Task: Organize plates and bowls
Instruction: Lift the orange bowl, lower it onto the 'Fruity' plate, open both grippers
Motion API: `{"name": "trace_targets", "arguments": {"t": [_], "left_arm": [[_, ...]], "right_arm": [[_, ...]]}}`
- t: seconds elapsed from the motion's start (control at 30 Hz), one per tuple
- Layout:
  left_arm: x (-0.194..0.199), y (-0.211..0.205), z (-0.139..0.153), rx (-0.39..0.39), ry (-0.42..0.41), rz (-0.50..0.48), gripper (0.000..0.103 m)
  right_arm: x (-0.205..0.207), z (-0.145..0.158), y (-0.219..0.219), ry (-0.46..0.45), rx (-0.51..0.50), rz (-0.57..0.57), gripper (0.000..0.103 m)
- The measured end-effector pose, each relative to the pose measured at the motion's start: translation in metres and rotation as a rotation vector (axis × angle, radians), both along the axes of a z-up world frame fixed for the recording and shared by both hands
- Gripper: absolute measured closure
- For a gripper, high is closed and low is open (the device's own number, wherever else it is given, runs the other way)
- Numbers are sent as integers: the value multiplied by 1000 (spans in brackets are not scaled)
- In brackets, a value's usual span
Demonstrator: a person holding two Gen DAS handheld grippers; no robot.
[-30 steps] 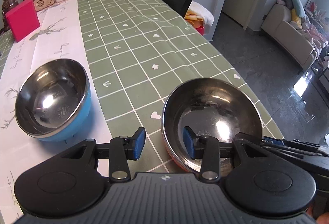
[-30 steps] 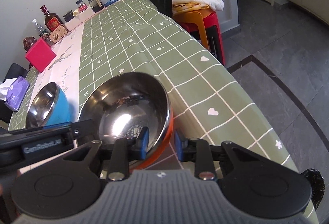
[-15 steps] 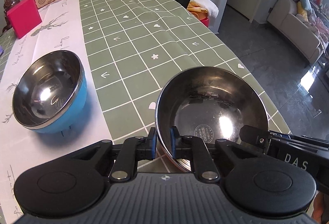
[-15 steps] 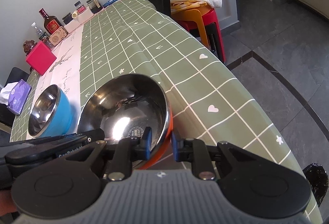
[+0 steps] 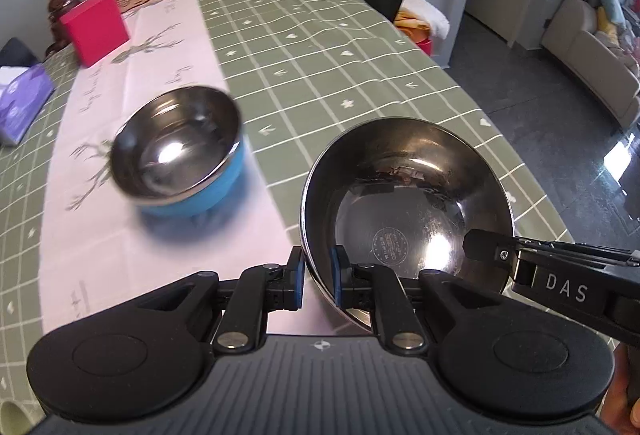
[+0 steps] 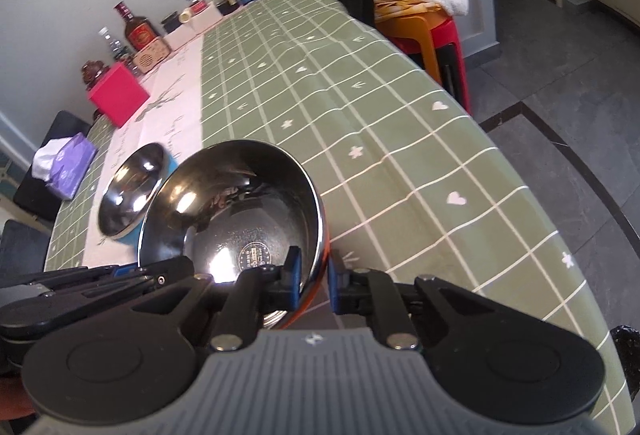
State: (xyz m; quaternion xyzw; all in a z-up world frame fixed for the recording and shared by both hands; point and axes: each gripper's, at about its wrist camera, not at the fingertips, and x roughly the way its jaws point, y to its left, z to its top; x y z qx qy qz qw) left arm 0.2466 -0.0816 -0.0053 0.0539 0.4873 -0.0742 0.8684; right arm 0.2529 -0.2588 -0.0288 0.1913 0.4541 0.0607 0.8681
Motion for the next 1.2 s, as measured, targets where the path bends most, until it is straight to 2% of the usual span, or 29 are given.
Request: {"name": "trace_targets", "arguments": {"t": [0.33, 0.5, 0.67, 0.83, 1.07, 1.2], "left_arm": [[-49, 54, 22, 22, 9, 81, 88], [-74, 92, 22, -5, 43, 145, 88], [-96, 131, 15, -41, 77, 215, 88], [-115, 161, 2, -75, 146, 270, 87], [-126, 179, -16, -139, 240, 303, 85], [-125, 183, -21, -152, 257, 311, 85]], "right_arm": [[-36, 18, 47, -27, 53, 162, 91], [-53, 25, 79, -47, 49, 249, 91], [-63, 20, 115, -36, 44, 330, 91], [-70, 7, 142, 17, 52, 401, 91], [-75, -4, 159, 69, 31, 454, 91], [-73, -10, 161, 94, 31, 458, 91]]}}
